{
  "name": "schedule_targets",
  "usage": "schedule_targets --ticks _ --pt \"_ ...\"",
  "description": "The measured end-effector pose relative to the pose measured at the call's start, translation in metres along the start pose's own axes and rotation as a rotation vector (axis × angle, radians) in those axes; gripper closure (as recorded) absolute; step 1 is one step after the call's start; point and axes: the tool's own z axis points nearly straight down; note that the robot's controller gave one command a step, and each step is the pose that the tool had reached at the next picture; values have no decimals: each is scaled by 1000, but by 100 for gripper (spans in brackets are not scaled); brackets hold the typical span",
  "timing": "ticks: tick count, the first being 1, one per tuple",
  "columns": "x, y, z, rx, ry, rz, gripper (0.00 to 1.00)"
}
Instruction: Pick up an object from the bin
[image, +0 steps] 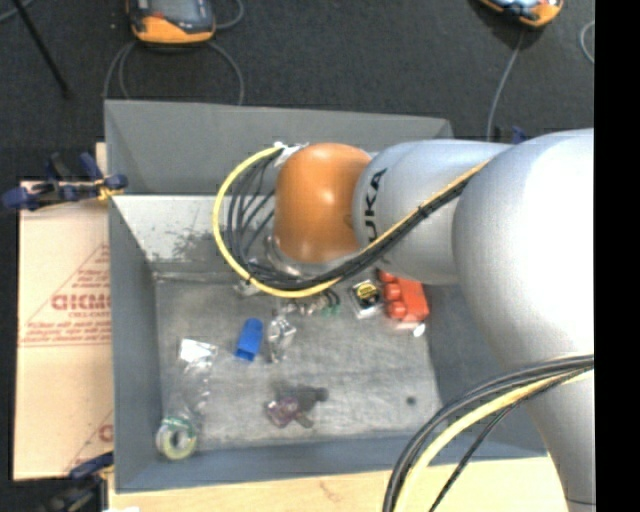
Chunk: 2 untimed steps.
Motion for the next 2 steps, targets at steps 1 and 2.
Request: schedule_targets --ticks 1,2 --pt "10 18 -28 -2 0 -273 0" --pt "-6 31 -27 -3 -1 -479 0"
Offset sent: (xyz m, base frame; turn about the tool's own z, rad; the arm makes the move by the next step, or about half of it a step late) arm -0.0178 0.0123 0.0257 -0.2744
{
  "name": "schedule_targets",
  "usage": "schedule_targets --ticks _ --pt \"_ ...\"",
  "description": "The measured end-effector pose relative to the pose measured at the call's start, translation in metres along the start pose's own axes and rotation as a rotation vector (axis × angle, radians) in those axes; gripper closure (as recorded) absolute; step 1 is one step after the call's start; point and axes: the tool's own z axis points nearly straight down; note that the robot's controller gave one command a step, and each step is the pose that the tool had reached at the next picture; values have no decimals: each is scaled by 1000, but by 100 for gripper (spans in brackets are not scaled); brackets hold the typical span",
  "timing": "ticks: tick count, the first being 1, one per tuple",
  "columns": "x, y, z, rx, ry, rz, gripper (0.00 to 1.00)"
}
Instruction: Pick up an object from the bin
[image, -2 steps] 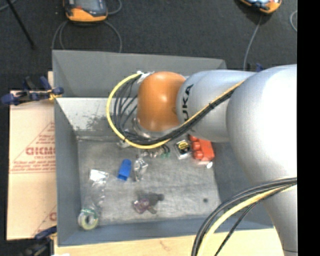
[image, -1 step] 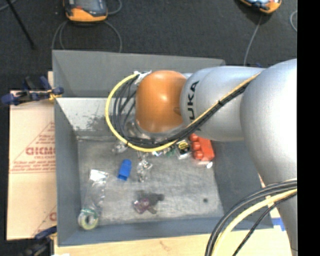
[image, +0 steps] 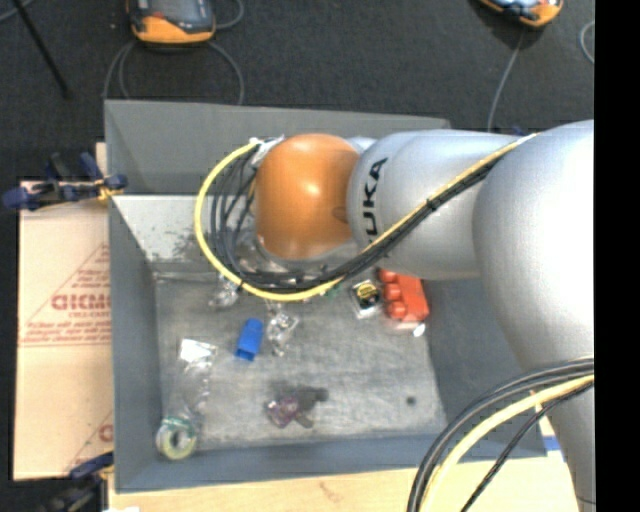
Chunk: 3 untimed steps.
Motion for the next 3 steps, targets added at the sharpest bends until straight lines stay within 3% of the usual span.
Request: schedule_targets --ticks 1,2,3 --pt "13 -2 26 3 -4 -128 0" --pt "11 -4 24 0 -4 -120 0" --pt "10 -4 22 2 -7 -118 100"
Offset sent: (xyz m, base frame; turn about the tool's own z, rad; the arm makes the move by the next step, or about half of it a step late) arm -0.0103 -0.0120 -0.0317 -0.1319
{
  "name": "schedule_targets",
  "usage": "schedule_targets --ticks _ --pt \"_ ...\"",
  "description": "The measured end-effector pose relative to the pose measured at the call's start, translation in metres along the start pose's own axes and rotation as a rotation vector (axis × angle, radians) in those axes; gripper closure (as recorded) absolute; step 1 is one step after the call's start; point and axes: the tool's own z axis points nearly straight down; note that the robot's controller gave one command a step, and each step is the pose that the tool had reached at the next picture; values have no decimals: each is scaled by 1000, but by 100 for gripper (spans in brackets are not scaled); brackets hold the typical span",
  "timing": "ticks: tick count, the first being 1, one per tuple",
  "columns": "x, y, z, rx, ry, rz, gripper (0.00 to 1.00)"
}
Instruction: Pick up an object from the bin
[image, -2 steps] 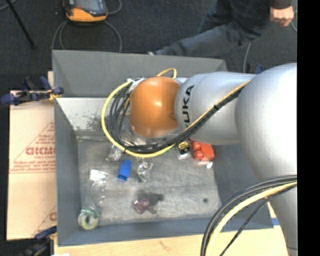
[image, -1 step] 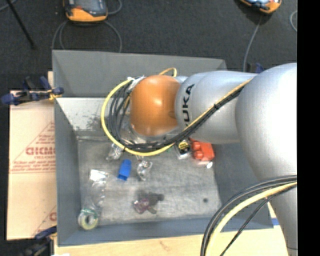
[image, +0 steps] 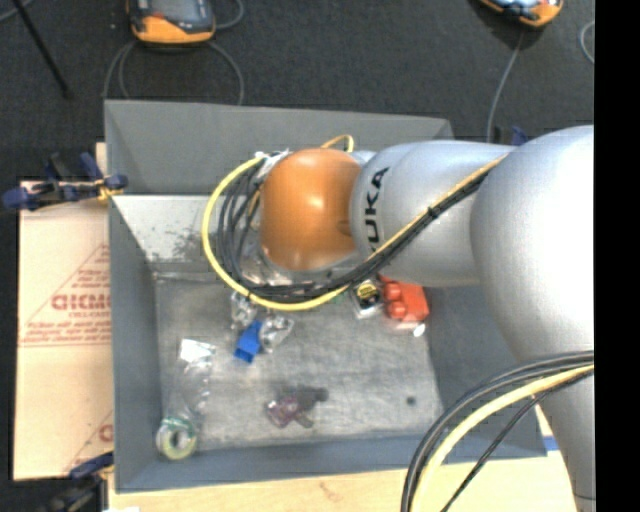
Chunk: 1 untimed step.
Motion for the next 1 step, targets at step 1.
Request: schedule_targets --ticks 1 --pt "-2 -3 -72 3 4 10 100"
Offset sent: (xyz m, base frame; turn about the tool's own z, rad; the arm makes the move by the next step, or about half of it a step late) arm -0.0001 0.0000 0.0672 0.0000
